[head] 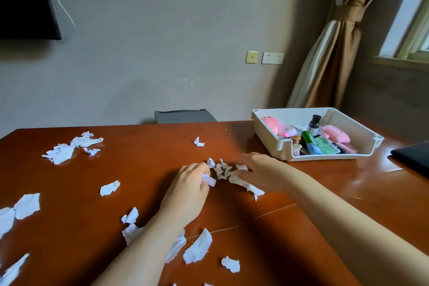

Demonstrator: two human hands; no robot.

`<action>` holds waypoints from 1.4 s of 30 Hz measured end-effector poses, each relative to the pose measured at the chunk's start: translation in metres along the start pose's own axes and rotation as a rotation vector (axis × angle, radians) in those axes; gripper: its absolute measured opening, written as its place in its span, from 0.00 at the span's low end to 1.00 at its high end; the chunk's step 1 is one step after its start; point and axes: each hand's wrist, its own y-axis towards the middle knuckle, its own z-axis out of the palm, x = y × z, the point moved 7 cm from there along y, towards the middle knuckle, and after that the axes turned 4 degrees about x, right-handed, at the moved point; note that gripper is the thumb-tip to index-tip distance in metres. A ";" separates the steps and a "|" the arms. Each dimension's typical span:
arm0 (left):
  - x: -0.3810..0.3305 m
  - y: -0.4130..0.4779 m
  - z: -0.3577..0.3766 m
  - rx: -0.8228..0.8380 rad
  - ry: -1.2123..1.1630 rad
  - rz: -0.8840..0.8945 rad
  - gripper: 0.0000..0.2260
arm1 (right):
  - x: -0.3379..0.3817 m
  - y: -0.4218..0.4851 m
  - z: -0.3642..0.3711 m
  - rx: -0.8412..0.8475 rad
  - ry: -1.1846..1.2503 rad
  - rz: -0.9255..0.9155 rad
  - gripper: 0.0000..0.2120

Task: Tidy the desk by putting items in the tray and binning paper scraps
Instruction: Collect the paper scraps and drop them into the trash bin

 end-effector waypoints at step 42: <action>-0.034 0.010 -0.019 0.033 -0.011 0.034 0.10 | -0.006 -0.046 -0.026 -0.562 0.408 -0.049 0.07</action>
